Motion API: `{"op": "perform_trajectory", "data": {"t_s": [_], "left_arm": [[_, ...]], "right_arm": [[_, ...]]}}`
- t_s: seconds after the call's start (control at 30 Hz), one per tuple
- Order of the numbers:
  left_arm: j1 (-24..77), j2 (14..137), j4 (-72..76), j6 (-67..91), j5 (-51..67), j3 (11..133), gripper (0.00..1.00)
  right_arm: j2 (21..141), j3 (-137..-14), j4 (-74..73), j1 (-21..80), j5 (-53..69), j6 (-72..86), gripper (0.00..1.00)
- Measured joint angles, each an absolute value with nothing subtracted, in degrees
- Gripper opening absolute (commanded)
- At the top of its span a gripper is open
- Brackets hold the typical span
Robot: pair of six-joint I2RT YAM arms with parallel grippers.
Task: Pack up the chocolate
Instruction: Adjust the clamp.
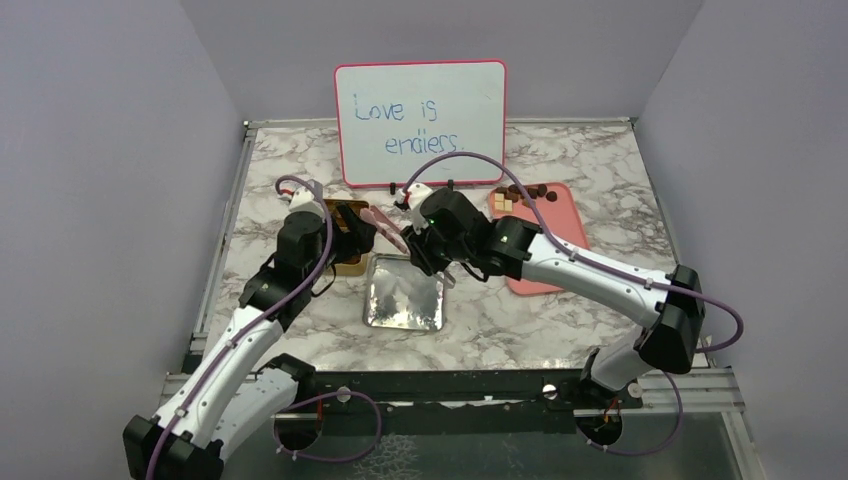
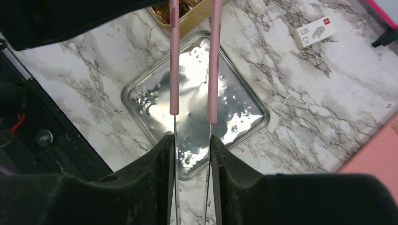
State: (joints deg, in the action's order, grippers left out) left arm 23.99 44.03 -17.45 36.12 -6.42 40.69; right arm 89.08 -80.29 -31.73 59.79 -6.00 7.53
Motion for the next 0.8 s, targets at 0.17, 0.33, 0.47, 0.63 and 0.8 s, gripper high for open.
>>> {"op": "perform_trajectory", "data": {"t_s": [0.17,0.33,0.47,0.63,0.8], "left_arm": [[23.99,49.84,-17.37,36.51,-4.93,40.16,0.8],[23.99,51.64,-17.69,36.42,-4.32,40.14,0.83],[23.99,52.4,-18.11,36.03,-3.38,39.92,0.89],[23.99,51.83,-18.26,34.76,-0.54,39.83,0.96],[23.97,48.1,-18.63,31.75,2.24,39.83,0.99]], "right_arm": [[86.46,-78.83,-31.79,59.7,-6.5,6.94,0.35],[85.08,-77.12,-31.99,59.68,-7.46,6.98,0.36],[85.08,-77.14,-33.1,59.68,-8.51,7.42,0.36],[85.49,-78.67,-37.76,59.18,-11.14,9.69,0.36],[85.73,-79.7,-40.93,55.16,-11.44,11.49,0.36]]}}
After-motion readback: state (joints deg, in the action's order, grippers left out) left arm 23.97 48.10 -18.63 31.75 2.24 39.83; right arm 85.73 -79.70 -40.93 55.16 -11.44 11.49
